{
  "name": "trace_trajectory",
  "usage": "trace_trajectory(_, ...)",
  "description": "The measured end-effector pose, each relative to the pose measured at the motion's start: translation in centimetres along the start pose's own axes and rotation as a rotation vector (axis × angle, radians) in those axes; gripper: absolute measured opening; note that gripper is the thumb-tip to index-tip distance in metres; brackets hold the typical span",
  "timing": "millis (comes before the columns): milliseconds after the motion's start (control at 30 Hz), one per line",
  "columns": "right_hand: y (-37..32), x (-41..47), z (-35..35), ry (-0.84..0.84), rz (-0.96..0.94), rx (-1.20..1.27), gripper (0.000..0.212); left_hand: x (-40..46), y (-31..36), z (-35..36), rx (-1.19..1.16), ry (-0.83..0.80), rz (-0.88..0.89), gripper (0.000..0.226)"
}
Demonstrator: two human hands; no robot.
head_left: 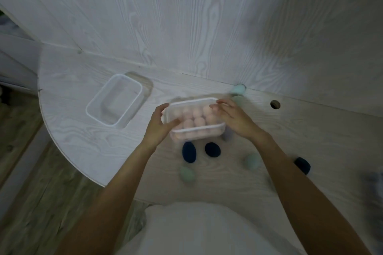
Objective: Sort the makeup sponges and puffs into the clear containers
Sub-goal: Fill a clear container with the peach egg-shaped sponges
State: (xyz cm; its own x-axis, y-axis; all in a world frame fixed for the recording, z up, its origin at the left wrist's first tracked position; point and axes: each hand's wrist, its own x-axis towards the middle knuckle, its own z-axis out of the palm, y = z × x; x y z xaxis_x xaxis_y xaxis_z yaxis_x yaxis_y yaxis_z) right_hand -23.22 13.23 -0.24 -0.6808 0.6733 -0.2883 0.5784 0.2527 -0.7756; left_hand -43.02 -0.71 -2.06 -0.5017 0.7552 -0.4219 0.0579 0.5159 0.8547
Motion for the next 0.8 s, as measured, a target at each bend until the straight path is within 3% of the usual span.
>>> trace_trajectory(67, 0.8, -0.8, 1.1, -0.114, -0.017, -0.186, 0.055, -0.1, -1.2, 0.0, 0.049, 0.018, -0.105, 0.089)
trace_trajectory(133, 1.0, -0.9, 1.8, -0.189, -0.014, -0.304, 0.079, 0.0, -1.9, -0.1, 0.068, 0.052, -0.190, 0.093)
trace_trajectory(267, 0.3, 0.6, 2.4, -0.138, -0.047, -0.525, 0.096, 0.9, -2.0, -0.3, 0.109, 0.088, -0.161, 0.063)
trace_trajectory(467, -2.1, 3.3, 3.2, 0.025, -0.136, -0.921, 0.088, 2.5, -1.7, -0.4, 0.154, 0.133, -0.088, 0.050)
trace_trajectory(667, -1.5, 3.7, 4.4, 0.023, -0.095, -0.951, 0.087, 2.6, -2.4, -0.1, 0.088, 0.163, -0.087, 0.054)
trace_trajectory(800, -0.7, 3.1, 4.2, 0.032, -0.096, -0.677, 0.089, 2.7, -2.5, -0.2, 0.093, 0.158, -0.078, 0.053)
